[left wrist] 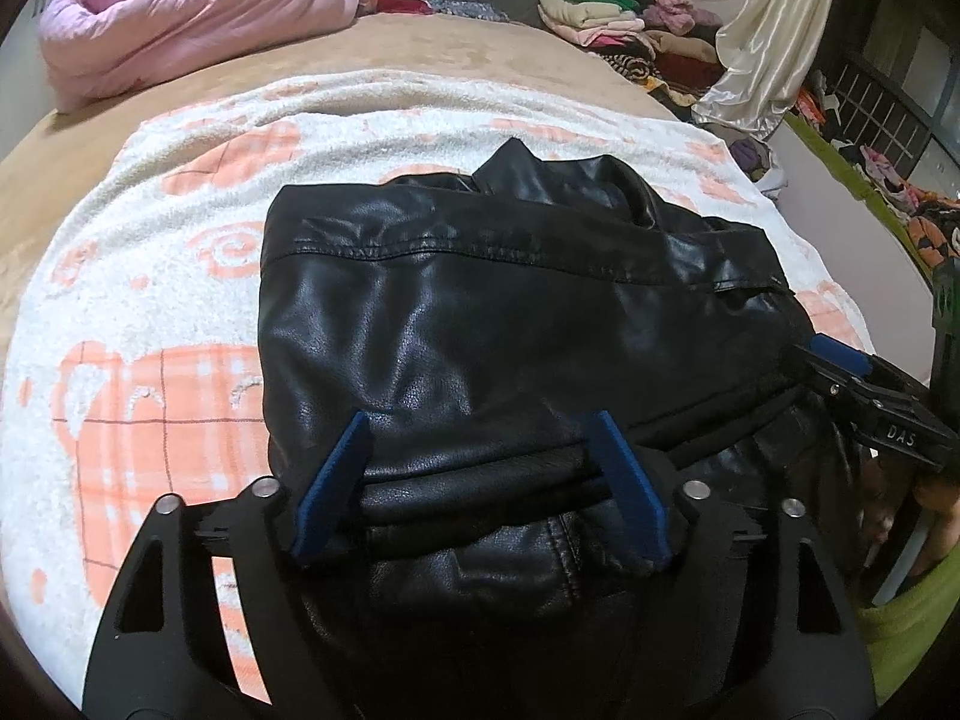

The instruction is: Fold large clothes

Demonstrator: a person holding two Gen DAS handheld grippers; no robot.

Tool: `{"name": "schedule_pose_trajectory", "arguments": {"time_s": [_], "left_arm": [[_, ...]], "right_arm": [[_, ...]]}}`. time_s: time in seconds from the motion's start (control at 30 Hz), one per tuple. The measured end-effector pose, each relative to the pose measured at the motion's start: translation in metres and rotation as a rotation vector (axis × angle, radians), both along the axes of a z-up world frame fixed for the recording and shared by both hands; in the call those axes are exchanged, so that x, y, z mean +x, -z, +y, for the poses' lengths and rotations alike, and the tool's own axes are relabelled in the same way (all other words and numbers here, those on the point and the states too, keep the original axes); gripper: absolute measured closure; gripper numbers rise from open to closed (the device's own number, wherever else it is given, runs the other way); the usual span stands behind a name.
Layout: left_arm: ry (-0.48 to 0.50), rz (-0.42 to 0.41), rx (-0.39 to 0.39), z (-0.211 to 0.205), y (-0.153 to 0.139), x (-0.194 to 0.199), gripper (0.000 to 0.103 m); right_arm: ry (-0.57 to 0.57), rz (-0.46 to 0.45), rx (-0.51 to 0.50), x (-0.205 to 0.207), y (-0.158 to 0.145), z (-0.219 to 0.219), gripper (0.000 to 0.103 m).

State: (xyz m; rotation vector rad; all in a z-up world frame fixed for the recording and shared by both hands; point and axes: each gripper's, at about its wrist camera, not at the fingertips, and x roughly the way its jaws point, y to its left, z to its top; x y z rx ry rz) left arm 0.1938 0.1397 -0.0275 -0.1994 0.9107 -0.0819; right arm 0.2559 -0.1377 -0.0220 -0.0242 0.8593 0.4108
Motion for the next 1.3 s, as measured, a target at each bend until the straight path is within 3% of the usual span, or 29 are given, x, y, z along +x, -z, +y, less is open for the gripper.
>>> {"name": "schedule_pose_trajectory", "arguments": {"time_s": [0.27, 1.0, 1.3], "left_arm": [[-0.004, -0.034, -0.004, 0.0, -0.009, -0.003, 0.01], [-0.028, -0.058, -0.001, -0.002, -0.025, -0.015, 0.01], [-0.033, -0.12, 0.027, -0.024, -0.047, -0.032, 0.01]], "right_arm": [[-0.004, -0.015, -0.007, -0.007, -0.005, 0.004, 0.004], [-0.02, -0.083, -0.023, -0.033, -0.035, 0.014, 0.004], [-0.045, -0.12, -0.004, -0.054, -0.055, 0.003, 0.004]]}}
